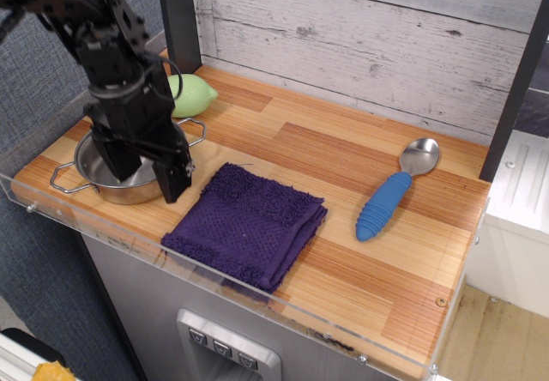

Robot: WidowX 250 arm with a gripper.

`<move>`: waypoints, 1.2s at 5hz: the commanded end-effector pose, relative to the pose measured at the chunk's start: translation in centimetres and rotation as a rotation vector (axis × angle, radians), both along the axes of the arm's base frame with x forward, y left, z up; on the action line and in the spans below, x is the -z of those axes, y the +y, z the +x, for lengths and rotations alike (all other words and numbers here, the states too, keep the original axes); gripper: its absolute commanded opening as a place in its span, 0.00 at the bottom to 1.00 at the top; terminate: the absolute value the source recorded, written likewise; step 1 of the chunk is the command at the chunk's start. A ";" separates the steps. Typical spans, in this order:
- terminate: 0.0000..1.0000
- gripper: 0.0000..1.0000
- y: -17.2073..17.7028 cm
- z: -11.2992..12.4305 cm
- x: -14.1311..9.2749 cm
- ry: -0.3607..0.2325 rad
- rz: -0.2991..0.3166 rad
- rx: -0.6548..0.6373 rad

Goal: Pick up the pot and place it on the left of the blue spoon

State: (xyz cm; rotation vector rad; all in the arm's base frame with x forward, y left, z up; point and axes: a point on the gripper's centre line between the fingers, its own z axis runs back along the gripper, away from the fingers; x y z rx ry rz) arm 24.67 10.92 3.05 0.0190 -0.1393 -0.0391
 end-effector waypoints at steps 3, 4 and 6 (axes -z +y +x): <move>0.00 0.00 0.3 0.4 0.6 0.016 0.020 0.002; 0.00 0.00 0.5 0.0 -1.1 -0.010 0.027 -0.006; 0.00 0.00 0.9 -0.5 -5.4 -0.077 0.052 -0.039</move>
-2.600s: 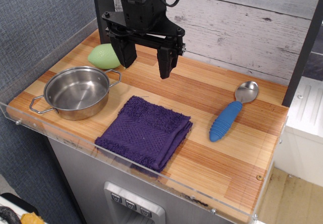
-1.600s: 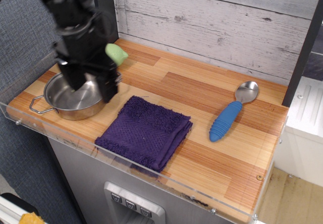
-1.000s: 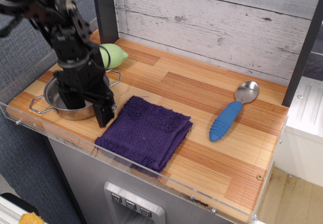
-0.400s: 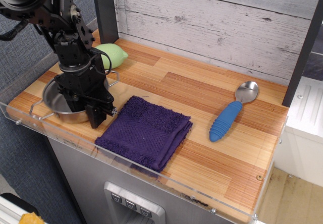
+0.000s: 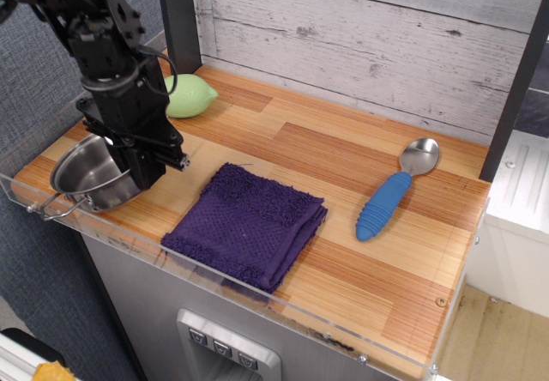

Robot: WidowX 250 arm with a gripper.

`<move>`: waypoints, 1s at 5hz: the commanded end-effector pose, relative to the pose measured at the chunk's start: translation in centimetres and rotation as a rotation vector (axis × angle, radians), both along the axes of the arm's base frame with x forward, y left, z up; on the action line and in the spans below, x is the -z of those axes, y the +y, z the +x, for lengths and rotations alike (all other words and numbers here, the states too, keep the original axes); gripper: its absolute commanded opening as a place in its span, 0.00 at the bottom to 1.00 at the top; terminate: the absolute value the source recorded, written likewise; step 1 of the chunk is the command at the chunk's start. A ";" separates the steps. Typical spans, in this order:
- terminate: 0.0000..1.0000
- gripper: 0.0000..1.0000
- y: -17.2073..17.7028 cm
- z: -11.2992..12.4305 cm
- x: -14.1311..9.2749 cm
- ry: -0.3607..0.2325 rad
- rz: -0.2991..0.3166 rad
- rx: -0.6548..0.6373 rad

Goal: Pick up the pot and place it on the left of the blue spoon

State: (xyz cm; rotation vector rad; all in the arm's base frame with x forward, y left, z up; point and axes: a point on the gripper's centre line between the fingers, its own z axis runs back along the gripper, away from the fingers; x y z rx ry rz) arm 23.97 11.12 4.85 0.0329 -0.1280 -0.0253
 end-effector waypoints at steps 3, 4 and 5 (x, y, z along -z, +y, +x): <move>0.00 0.00 -7.3 7.5 -6.6 -0.181 -0.084 0.093; 0.00 0.00 -10.5 10.5 -6.2 -0.181 -0.114 0.135; 0.00 0.00 -12.6 12.1 -3.7 -0.140 -0.117 0.170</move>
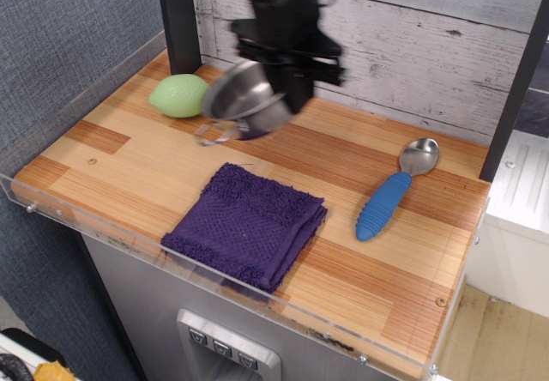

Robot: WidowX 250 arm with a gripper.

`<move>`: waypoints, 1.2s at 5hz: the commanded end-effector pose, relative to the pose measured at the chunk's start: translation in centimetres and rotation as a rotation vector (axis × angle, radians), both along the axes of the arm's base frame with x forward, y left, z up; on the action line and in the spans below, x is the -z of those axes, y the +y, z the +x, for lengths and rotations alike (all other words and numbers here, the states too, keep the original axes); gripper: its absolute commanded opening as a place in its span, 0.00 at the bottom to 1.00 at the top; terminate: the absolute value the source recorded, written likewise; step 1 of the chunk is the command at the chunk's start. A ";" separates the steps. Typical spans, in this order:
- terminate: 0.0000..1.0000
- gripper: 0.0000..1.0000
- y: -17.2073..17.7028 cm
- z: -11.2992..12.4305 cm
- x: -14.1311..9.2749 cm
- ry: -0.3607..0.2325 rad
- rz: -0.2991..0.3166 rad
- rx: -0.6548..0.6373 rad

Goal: Pick up the pot and place it on the left of the blue spoon

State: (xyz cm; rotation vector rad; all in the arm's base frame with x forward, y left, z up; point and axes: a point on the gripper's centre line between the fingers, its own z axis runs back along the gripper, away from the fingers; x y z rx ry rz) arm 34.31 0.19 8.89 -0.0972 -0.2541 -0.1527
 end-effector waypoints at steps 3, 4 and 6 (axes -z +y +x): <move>0.00 0.00 -3.5 2.4 5.4 0.077 0.021 0.093; 0.00 1.00 -4.2 2.5 3.9 0.041 0.000 0.121; 0.00 1.00 -3.8 2.1 -0.7 -0.067 -0.024 0.118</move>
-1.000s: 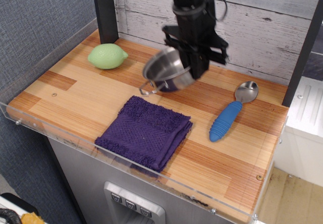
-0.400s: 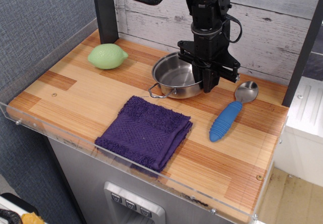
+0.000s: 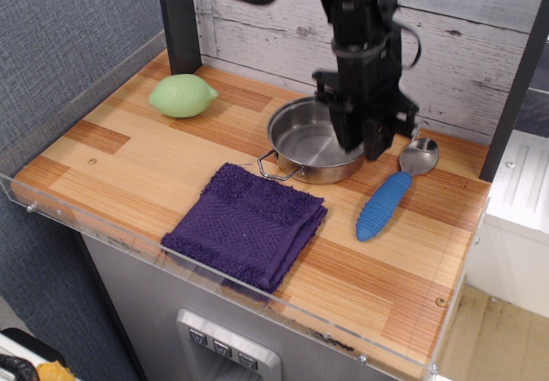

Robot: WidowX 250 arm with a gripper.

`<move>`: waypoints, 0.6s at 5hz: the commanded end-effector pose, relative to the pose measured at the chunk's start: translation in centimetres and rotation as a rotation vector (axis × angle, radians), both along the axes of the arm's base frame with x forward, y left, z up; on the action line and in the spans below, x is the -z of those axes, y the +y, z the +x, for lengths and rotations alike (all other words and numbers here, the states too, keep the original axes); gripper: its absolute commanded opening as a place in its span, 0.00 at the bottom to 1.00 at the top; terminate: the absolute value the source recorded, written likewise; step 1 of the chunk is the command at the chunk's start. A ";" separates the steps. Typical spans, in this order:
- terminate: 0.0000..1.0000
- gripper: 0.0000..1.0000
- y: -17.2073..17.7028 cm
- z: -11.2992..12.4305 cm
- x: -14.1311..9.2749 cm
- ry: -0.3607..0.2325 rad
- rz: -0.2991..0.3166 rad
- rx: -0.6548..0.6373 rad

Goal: Pick up the pot and place it on the left of the blue spoon

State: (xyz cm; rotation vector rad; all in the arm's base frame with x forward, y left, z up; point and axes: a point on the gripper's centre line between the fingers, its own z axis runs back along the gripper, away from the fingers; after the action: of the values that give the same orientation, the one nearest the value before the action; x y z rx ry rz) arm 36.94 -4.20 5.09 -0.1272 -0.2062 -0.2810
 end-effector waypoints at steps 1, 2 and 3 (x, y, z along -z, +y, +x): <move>0.00 1.00 2.9 -2.4 -9.0 -0.174 -0.044 -0.087; 0.00 1.00 5.7 -5.6 -11.8 -0.182 -0.059 -0.167; 0.00 1.00 8.2 -9.1 -11.9 -0.153 -0.007 -0.245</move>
State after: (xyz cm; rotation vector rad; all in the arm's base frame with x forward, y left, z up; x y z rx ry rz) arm 28.18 4.21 15.66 -0.0971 -0.3231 -0.0356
